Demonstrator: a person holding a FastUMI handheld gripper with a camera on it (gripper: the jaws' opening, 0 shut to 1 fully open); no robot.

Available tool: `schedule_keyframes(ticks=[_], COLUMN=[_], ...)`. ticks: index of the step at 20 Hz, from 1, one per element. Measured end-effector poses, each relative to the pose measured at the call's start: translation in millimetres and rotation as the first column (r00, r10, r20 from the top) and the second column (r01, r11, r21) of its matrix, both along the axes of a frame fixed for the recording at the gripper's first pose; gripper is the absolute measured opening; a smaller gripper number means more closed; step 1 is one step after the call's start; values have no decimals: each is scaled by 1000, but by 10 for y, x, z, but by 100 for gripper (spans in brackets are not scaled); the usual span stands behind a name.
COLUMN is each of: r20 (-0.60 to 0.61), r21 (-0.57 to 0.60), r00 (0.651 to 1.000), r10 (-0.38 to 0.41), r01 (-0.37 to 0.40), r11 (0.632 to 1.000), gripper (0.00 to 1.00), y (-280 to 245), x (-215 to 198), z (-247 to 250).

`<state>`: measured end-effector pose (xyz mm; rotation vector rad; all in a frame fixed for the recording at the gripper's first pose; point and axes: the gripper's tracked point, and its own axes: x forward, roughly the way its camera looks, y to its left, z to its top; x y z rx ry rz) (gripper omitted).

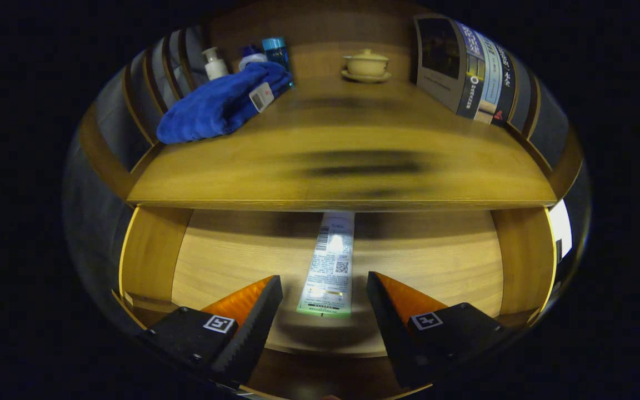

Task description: Pull open the drawer, take out the items inside it, and place them on the countertop above the cabinet.

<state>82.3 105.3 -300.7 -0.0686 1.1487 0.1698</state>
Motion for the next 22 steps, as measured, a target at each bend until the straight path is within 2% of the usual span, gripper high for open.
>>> schedule_keyframes(ticks=[4,8,11,14,19,22], r20=[-136,-173,-234,-215,-145,-145], r21=[19,7,-21,-65,-71,6], r00=[990,982,970,976,987,984], r10=[-41,-79,-71,-21,72,99], r01=[44,82,68,8,-83,-99], r11=[999,997,997,998,994,995], gripper=[97,94,91,87,59,52], y=[138,130,136,111,163,315], x=[24,122,72,126,297,362], z=[-215,-236,-297,-264,-72,131])
